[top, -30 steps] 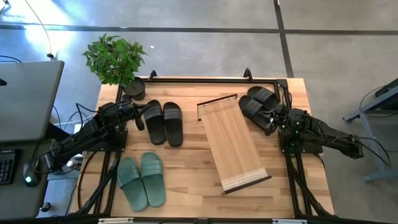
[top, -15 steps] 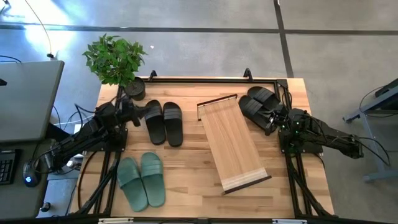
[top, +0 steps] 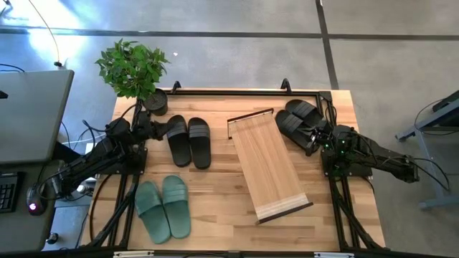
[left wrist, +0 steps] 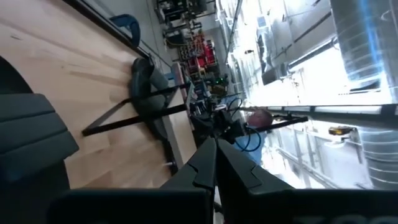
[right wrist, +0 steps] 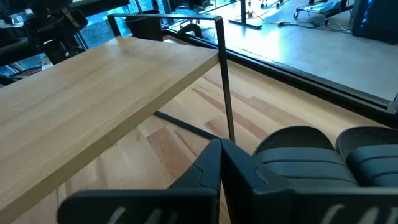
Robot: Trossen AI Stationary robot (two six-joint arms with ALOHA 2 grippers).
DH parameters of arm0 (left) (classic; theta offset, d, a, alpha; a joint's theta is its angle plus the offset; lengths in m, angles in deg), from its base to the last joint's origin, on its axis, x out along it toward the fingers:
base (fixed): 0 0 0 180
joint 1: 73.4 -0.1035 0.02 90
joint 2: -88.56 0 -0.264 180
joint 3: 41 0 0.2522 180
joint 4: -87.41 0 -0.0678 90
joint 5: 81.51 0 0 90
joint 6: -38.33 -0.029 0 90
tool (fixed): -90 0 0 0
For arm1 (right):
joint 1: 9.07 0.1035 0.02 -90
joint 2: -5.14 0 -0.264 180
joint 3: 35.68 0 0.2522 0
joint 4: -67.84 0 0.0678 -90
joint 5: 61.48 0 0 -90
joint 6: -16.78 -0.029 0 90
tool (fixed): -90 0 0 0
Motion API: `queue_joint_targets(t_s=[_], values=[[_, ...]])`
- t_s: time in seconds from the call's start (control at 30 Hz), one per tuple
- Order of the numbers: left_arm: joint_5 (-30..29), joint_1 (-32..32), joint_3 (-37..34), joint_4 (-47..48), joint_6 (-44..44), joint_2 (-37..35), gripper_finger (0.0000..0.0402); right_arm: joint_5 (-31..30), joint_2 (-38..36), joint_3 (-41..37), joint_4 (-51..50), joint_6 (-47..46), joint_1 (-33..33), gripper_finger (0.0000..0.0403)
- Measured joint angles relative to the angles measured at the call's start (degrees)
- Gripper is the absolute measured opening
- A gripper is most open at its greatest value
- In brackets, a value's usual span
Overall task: Pick and place slides into the shelf
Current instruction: Put the black slides on the shelf
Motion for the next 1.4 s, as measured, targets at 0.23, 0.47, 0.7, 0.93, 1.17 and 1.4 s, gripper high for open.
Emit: queue_joint_targets(t_s=[0.23, 0.47, 0.7, 0.93, 1.17, 1.4], values=[[-0.02, 0.01, 0.00, -0.23, -3.28, 0.00, 0.0001, 0.00, 0.00, 0.00, 2.39, -2.06, 0.02, 0.0000], [-0.04, 0.01, 0.00, -0.51, -9.17, 0.00, 0.0001, -2.85, 0.00, 0.00, 14.16, -26.28, 0.00, 0.0000], [-0.04, 0.00, -0.02, -0.54, -10.74, 0.00, 0.0001, -5.39, 0.00, 0.01, 33.13, -36.98, 0.00, 0.0000], [-0.04, 0.01, -0.04, -1.54, -13.18, 0.00, 0.0001, -5.91, 0.39, 4.86, 47.03, -29.44, 0.00, 0.0003], [-0.04, 0.00, -0.04, -1.87, -13.92, 0.00, 0.0001, -10.19, 6.86, 21.75, 30.84, -18.91, -0.03, 0.0050], [0.02, 0.00, -0.04, -1.85, -15.41, 0.00, 0.0001, -20.23, 17.85, 41.86, 6.81, -19.09, -0.05, 0.0098]])
